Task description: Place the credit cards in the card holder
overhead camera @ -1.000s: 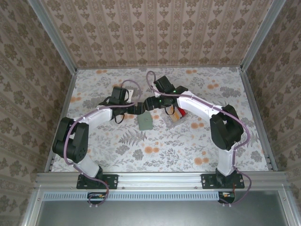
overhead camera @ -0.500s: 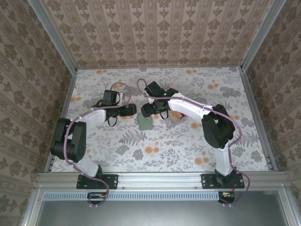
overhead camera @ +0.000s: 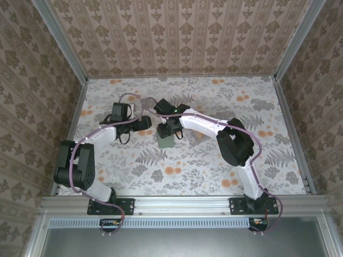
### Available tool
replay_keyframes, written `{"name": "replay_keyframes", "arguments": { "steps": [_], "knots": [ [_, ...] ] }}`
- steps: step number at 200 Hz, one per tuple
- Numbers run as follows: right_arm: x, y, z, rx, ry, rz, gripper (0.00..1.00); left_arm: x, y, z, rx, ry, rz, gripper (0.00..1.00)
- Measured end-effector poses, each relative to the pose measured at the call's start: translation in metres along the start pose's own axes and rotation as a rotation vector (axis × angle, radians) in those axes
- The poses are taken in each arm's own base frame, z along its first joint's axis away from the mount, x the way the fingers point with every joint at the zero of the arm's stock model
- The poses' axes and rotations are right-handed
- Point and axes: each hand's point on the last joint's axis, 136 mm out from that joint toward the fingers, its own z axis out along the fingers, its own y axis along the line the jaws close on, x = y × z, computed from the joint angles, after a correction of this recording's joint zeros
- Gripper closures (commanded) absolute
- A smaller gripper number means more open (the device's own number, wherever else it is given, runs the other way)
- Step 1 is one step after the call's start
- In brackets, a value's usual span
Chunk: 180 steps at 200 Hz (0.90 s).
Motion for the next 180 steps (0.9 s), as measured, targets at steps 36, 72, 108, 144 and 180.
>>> {"name": "replay_keyframes", "arguments": {
  "steps": [36,72,108,144,180],
  "knots": [
    [0.007,-0.002,0.007,0.032,0.027,-0.013,0.50,0.000,0.005,-0.001,-0.008,-0.003,-0.021,0.00],
    [0.010,-0.001,0.008,0.058,0.036,-0.027,0.50,-0.002,0.007,-0.001,-0.010,-0.007,-0.033,0.00],
    [0.011,0.004,0.016,0.062,0.046,-0.037,0.51,-0.002,0.007,-0.002,-0.010,-0.007,-0.038,0.00],
    [0.012,0.001,0.026,0.086,0.056,-0.040,0.56,-0.002,0.009,-0.002,-0.013,-0.009,-0.045,0.00],
    [0.010,-0.004,0.025,0.112,0.047,-0.048,0.76,-0.002,0.010,-0.002,-0.013,-0.009,-0.046,0.00]
  ]
}}
